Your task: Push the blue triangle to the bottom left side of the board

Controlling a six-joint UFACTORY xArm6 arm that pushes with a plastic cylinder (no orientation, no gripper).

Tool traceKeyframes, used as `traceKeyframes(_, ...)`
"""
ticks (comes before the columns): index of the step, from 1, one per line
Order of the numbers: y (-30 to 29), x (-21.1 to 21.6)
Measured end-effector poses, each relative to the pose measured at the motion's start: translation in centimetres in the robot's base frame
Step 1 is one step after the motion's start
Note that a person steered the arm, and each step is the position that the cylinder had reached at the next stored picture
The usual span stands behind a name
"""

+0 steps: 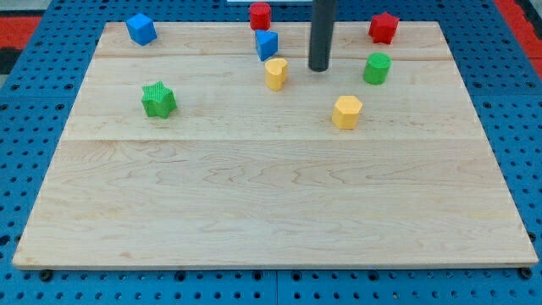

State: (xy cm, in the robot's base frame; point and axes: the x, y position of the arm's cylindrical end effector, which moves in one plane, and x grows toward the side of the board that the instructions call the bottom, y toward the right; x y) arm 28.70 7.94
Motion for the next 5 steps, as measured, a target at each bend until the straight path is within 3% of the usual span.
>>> traceKeyframes(2,-8.2,-6.4)
traceKeyframes(5,-17.5,-1.9)
